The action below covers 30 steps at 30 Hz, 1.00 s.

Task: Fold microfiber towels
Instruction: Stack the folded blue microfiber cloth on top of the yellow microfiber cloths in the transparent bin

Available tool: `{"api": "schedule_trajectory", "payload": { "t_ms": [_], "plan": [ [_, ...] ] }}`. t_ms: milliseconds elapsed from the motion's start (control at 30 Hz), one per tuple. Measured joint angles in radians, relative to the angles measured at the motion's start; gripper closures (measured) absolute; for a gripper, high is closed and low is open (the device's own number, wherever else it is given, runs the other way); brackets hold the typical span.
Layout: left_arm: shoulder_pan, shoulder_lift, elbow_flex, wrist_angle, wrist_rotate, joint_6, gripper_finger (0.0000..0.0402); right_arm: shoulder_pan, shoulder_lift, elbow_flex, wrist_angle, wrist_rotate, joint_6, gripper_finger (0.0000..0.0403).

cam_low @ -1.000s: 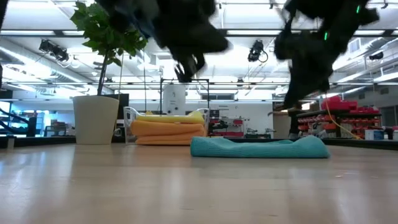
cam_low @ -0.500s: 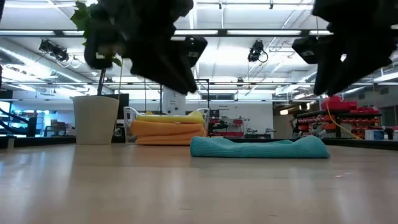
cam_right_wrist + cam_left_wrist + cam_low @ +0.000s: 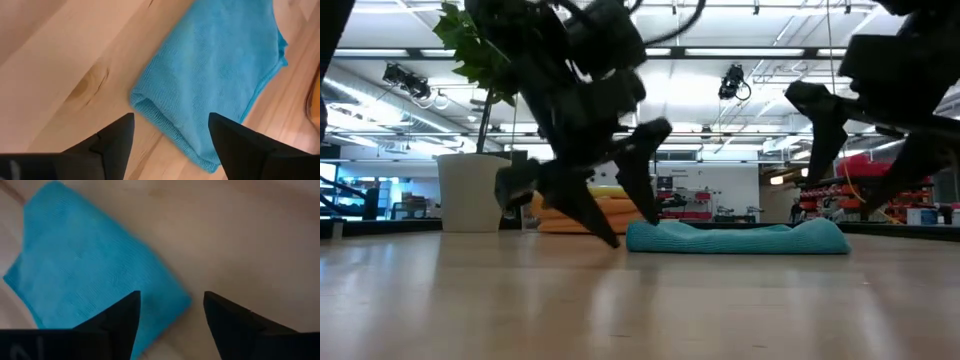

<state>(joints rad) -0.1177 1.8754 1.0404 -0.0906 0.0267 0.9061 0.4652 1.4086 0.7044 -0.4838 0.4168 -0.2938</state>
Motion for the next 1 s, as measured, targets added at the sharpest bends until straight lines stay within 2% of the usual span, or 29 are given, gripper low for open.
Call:
{"api": "schedule_trajectory", "payload": {
  "t_ms": [200, 500, 733, 867, 1000],
  "plan": [
    [0.026, 0.027, 0.002, 0.016, 0.006, 0.030, 0.0169, 0.000, -0.001, -0.068, 0.130, -0.018, -0.080, 0.0137],
    [0.050, 0.035, 0.002, 0.014, 0.062, 0.023, 0.0205, -0.021, -0.001, -0.210, 0.343, -0.064, -0.055, 0.0146],
    [0.057, 0.062, 0.002, 0.024, 0.083, 0.014, 0.0234, -0.077, 0.002, -0.251, 0.481, -0.085, -0.047, 0.0178],
    [0.070, 0.080, 0.003, 0.040, 0.092, -0.038, 0.0246, -0.099, 0.048, -0.250, 0.493, -0.109, -0.036, 0.0200],
    [0.081, 0.084, 0.003, 0.049, 0.099, -0.096, 0.0263, -0.100, 0.086, -0.247, 0.499, -0.122, 0.050, 0.0249]
  ]
}}
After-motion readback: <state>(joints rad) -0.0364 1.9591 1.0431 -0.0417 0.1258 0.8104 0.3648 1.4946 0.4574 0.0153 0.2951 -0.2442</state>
